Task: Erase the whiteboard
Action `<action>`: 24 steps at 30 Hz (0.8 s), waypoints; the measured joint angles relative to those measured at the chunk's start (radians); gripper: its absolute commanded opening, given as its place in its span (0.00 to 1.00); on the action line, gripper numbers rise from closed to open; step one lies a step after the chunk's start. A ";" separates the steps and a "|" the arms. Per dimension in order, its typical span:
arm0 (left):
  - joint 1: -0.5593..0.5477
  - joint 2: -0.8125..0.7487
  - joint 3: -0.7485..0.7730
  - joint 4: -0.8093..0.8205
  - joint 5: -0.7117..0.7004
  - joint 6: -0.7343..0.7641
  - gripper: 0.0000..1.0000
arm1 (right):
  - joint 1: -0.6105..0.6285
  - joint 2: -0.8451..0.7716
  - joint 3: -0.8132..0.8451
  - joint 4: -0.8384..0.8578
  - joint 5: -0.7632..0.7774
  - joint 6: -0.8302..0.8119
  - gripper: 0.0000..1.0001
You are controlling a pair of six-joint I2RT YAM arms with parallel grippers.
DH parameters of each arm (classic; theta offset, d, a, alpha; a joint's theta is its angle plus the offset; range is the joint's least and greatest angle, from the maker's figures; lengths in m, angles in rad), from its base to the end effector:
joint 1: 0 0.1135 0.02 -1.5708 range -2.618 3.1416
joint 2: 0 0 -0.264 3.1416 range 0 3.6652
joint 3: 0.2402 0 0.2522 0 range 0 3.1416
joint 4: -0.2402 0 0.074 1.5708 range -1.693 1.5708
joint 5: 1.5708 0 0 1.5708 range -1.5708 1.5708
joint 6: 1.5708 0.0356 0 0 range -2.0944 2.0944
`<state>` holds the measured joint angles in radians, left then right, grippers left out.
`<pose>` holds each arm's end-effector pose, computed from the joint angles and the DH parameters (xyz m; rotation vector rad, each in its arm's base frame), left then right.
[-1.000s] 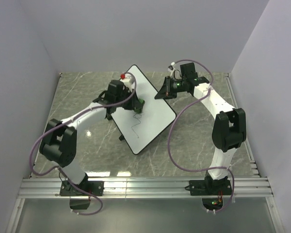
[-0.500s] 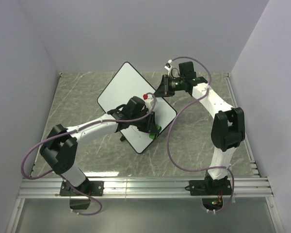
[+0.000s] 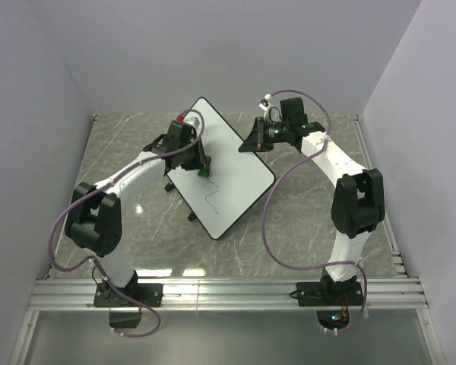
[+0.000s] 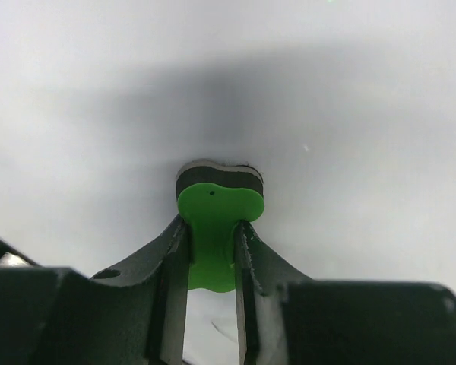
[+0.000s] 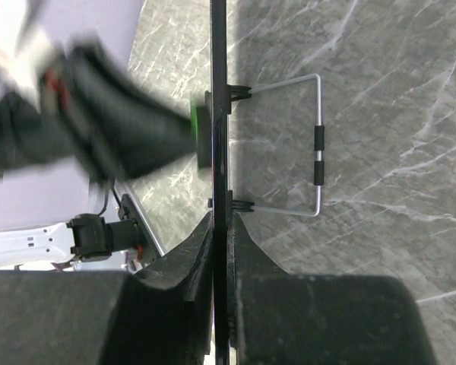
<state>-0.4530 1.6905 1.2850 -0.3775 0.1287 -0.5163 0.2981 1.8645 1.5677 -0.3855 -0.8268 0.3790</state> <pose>0.3377 -0.1694 0.2570 -0.0118 2.4334 -0.6097 0.3980 0.1497 0.2901 -0.3785 2.2676 1.2869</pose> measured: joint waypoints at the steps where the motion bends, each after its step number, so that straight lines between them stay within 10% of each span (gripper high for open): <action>1: 0.023 0.019 0.022 0.006 -0.029 0.005 0.00 | 0.001 -0.002 -0.002 -0.001 0.001 0.003 0.00; 11: 0.050 0.068 0.047 0.083 -0.174 0.042 0.00 | 0.003 -0.003 -0.003 -0.035 0.014 0.033 0.00; 24: -0.247 -0.212 -0.315 0.244 -0.202 -0.053 0.00 | 0.007 -0.003 0.003 -0.025 0.009 0.024 0.00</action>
<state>-0.7002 1.4784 0.9703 -0.1333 -0.0734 -0.5690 0.3054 1.8610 1.5707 -0.4107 -0.8177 0.4030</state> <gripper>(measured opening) 0.287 0.110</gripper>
